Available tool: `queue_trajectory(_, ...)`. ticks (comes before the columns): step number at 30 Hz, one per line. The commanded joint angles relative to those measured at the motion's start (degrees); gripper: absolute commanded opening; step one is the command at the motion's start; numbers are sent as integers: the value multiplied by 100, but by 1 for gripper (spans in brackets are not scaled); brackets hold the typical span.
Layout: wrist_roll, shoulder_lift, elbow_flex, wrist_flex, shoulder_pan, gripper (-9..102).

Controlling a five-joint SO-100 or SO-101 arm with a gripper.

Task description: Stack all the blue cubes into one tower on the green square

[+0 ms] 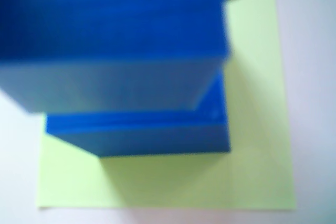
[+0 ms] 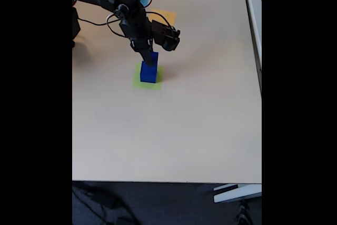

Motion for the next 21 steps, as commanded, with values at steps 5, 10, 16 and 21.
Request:
queue_trajectory(5, 193, 211, 325, -360, -88, 2)
queue_trajectory(10, 193, 272, 422, -396, -79, 2)
queue_trajectory(16, 158, 281, 422, -396, -53, 2)
queue_trajectory(21, 132, 281, 422, -396, -53, 3)
